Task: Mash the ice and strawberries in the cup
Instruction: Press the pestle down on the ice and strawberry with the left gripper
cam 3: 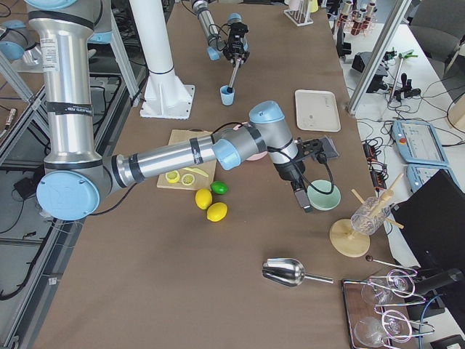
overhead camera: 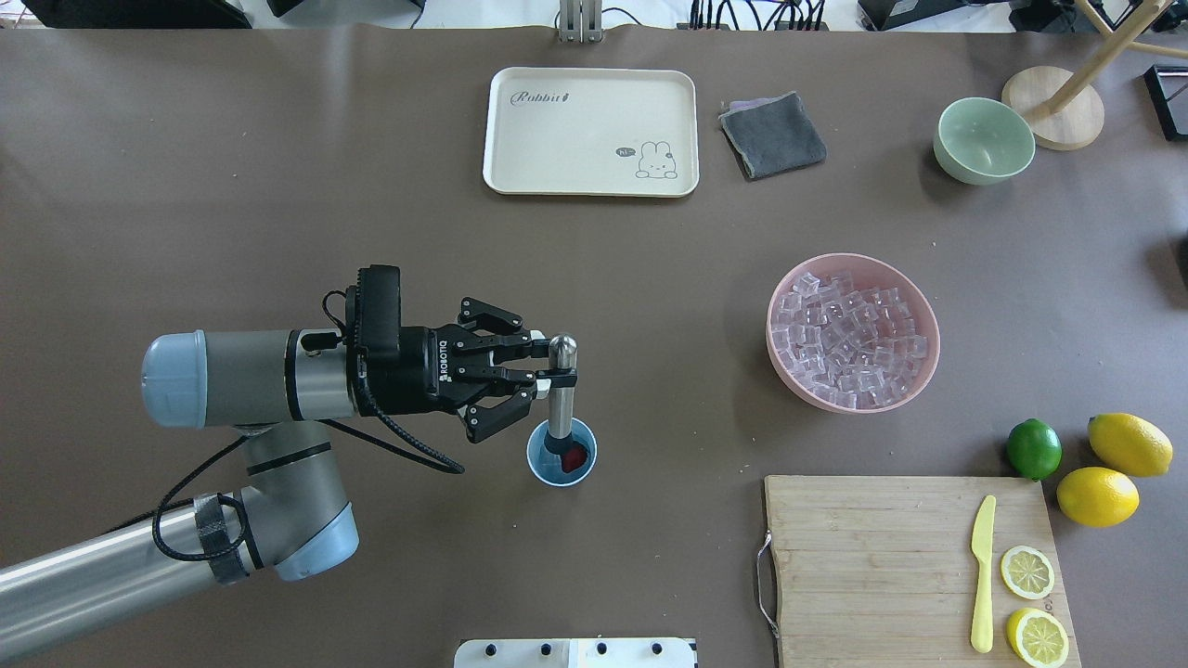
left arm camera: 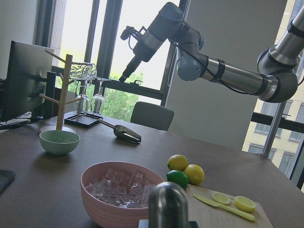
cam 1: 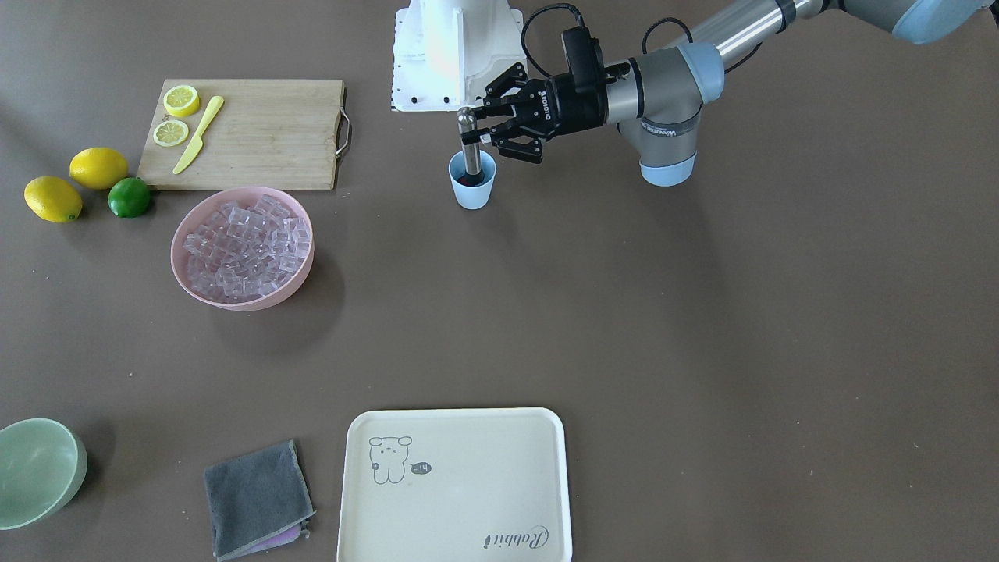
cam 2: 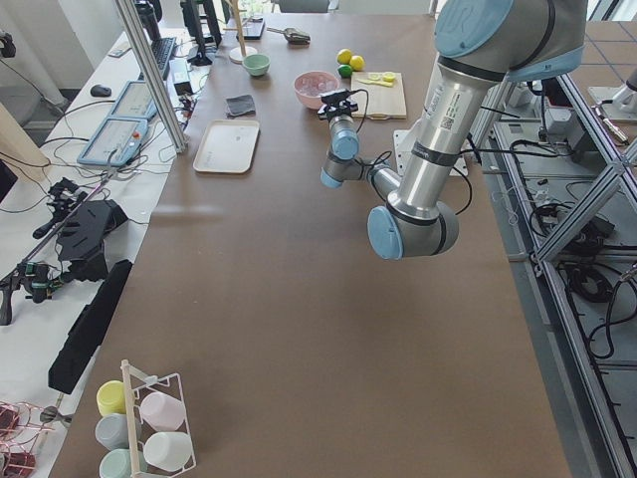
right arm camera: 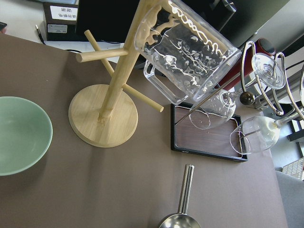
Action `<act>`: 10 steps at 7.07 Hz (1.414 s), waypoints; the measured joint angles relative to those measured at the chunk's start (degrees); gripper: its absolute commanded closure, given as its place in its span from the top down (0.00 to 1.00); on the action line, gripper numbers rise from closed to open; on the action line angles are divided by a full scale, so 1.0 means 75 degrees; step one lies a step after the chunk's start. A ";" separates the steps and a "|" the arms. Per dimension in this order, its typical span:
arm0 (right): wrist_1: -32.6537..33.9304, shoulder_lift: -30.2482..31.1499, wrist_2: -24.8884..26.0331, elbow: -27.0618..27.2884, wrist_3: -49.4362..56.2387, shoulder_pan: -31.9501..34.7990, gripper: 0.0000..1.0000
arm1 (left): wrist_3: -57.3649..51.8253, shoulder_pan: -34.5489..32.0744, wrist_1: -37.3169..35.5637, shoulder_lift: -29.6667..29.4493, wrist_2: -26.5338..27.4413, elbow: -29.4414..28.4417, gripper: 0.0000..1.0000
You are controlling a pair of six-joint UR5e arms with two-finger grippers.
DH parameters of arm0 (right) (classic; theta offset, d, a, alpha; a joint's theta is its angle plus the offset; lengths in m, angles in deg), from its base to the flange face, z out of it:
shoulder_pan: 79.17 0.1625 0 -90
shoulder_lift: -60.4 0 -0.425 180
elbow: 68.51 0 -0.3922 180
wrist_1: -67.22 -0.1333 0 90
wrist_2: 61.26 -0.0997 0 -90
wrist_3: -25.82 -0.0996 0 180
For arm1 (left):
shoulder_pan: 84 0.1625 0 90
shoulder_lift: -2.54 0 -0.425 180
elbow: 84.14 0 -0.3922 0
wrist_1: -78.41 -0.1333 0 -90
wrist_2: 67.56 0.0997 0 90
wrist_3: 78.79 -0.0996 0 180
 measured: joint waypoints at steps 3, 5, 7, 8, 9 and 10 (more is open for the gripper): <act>0.0000 -0.0068 0.0000 -0.0078 0.0000 -0.0009 1.00 | -0.0039 0.0151 0.0029 0.0008 0.0007 -0.0082 0.00; -0.0002 -0.0081 0.0000 -0.0084 0.0000 -0.0023 1.00 | -0.0040 0.0238 0.0047 0.0042 0.0078 -0.0085 0.00; -0.0008 -0.0104 -0.0010 -0.0081 0.0002 -0.0054 1.00 | -0.0010 0.0227 0.0038 -0.0042 0.0109 0.0048 0.00; 0.0005 -0.0155 -0.0032 -0.0079 0.0005 -0.0058 1.00 | 0.0045 0.0162 0.0013 -0.0102 0.0105 0.0251 0.00; 0.0024 -0.0205 -0.0042 -0.0078 0.0005 -0.0062 1.00 | 0.0081 0.0040 -0.0017 -0.0100 0.0091 0.0456 0.00; 0.0026 -0.0223 -0.0040 -0.0080 0.0006 -0.0082 1.00 | 0.0090 -0.0080 -0.0048 -0.0094 0.0079 0.0538 0.00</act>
